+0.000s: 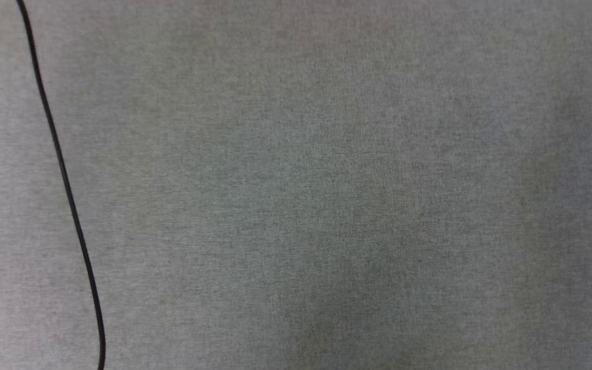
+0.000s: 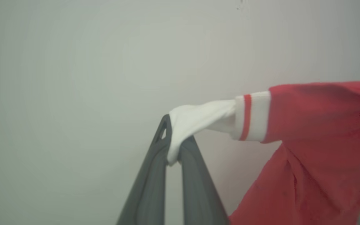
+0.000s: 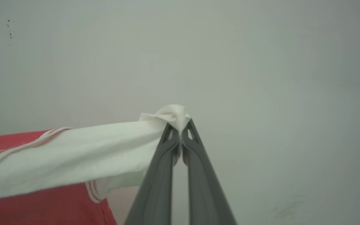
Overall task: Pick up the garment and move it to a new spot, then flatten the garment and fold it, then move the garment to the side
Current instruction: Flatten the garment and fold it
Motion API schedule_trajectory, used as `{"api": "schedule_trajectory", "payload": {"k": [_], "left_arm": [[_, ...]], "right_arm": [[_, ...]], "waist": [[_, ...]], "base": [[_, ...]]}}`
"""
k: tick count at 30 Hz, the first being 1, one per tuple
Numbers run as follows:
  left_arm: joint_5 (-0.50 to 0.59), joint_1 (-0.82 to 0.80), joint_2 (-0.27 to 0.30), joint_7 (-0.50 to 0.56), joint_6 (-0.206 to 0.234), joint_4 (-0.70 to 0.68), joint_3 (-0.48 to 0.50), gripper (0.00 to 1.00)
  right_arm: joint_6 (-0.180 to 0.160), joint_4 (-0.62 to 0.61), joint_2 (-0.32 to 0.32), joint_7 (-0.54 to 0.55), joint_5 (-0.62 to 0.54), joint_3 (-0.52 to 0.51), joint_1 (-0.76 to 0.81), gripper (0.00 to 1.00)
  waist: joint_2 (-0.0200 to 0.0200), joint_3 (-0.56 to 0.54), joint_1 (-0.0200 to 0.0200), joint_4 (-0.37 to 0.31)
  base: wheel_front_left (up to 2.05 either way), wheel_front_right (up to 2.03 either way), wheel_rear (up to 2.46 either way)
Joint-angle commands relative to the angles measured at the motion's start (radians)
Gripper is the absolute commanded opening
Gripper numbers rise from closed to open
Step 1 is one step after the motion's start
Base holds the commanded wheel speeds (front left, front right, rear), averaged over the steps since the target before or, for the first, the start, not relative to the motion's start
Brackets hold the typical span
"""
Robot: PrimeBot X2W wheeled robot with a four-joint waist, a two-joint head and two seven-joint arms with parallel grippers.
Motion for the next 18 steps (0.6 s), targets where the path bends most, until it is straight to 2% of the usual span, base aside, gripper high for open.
{"api": "schedule_trajectory", "payload": {"k": [1,6,9,18], "left_arm": [[0.001,-0.012,0.003,-0.003,-0.002,0.017,0.001,0.0],[-0.028,-0.017,-0.032,-0.016,-0.026,0.153,0.002,0.0],[-0.042,-0.004,-0.044,-0.018,-0.037,0.194,0.001,0.0],[-0.126,0.128,-0.118,-0.028,-0.085,0.359,-0.002,0.0]], "right_arm": [[-0.002,0.017,0.003,-0.007,-0.005,0.0,-0.012,0.0],[-0.002,0.177,0.027,-0.077,-0.003,0.013,-0.034,0.0],[-0.002,0.229,0.036,-0.098,0.002,0.011,-0.022,0.0],[-0.002,0.448,0.053,-0.2,0.041,0.015,0.144,0.0]], "waist": [[0.0,0.019,-0.0002,-0.008],[0.0,0.062,-0.0002,-0.016],[0.0,0.074,-0.0002,-0.016],[0.0,0.066,-0.0002,-0.003]], "base": [[0.0,0.0,0.0],[0.0,0.0,0.0],[0.0,0.0,0.0],[0.0,0.0,0.0]]}}
